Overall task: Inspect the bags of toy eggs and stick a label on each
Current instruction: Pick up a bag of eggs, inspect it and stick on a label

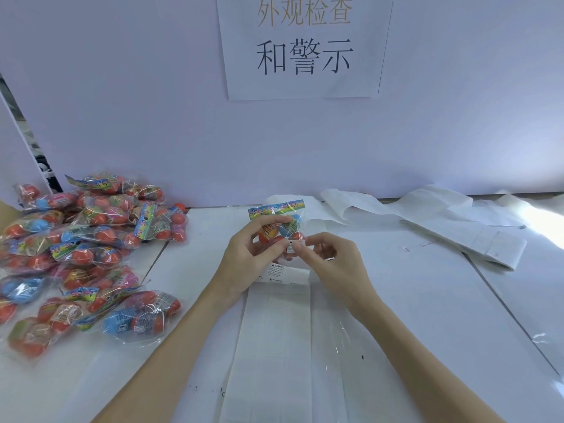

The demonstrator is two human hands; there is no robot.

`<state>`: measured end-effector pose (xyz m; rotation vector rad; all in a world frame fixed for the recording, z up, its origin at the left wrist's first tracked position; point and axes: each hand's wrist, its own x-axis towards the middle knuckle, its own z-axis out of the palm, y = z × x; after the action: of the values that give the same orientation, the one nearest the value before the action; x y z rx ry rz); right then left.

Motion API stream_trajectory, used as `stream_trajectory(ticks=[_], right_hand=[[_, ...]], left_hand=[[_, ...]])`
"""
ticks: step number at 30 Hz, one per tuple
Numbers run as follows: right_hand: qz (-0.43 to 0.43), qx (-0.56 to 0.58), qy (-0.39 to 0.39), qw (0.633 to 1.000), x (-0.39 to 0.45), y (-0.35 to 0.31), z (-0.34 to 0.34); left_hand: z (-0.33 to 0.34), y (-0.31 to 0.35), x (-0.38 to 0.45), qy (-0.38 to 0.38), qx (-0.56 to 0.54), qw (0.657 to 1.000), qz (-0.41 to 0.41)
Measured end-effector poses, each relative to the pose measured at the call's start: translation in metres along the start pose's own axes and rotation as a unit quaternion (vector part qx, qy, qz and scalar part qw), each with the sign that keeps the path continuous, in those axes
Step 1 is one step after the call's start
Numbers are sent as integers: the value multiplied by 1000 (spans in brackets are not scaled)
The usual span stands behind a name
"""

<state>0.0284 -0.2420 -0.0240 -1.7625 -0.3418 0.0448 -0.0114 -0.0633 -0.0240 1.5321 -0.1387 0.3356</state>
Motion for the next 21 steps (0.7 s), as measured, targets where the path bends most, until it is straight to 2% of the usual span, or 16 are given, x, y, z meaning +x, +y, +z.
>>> stream_trajectory(ticks=[3,7,14,21], right_hand=[[36,73,-21,996,0,-4,-4],[73,116,-59,989,3,-3,-12],[47,62,-87,993,-2,-8,-6],[83,104,-95,987,-2,-10,-14]], left_hand=[[-1,0,1,-6,-10,1000,-6],[-2,-1,1,2,-11,1000,-1],[-1,1,1,-22,15,1000,8],[1,4,0,-22,38,999,3]])
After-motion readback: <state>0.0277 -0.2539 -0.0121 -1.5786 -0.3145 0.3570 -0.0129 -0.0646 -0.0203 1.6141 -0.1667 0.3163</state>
